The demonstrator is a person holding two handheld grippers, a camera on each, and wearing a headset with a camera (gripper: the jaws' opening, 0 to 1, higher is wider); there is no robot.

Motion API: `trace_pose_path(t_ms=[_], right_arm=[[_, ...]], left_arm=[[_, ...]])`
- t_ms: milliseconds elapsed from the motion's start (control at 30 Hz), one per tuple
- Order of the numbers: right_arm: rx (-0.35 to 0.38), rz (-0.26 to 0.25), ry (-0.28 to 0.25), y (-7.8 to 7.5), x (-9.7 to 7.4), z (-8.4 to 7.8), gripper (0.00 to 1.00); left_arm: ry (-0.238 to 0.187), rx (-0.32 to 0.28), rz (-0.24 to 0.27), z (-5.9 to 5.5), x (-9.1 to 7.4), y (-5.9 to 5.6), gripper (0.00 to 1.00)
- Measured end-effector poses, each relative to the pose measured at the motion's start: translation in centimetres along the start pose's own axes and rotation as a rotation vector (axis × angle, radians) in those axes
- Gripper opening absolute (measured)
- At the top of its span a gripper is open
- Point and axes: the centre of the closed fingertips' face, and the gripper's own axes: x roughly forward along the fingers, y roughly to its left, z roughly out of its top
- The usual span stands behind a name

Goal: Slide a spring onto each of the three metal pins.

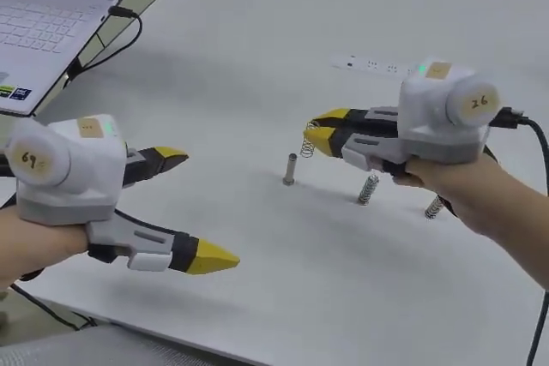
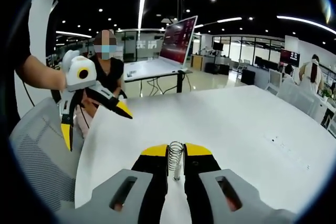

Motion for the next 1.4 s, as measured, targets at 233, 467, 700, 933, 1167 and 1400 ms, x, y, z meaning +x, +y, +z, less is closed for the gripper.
trace_pose_path(t_ms=[233, 467, 700, 933, 1167, 1400], right_arm=[[0.02, 0.003, 0.002, 0.2, 1.0, -0.1, 0.08], [0.041, -0.01, 0.015, -0.5, 1.5, -0.7, 0.08], [0.052, -0.015, 0.023, -0.7, 1.9, -1.0, 0.08], [0.063, -0.011, 0.031, -0.7, 2.3, -1.4, 0.08], [0.058, -0.012, 0.04, -0.7, 2.6, -1.6, 0.08], [0.049, -0.008, 0.05, -0.7, 2.8, -1.9, 0.08]], left_arm=[[-0.001, -0.004, 0.01, -0.1, -0.2, 0.2, 0.98], [-0.003, -0.006, 0.012, 0.0, -0.2, 0.2, 0.98], [0.001, -0.011, 0.013, -0.3, -0.3, 0.2, 0.98], [0.004, -0.017, 0.017, -0.5, -0.4, 0.4, 0.98], [0.004, -0.019, 0.018, -0.6, -0.5, 0.4, 0.98], [0.003, -0.019, 0.019, -0.5, -0.4, 0.4, 0.98]])
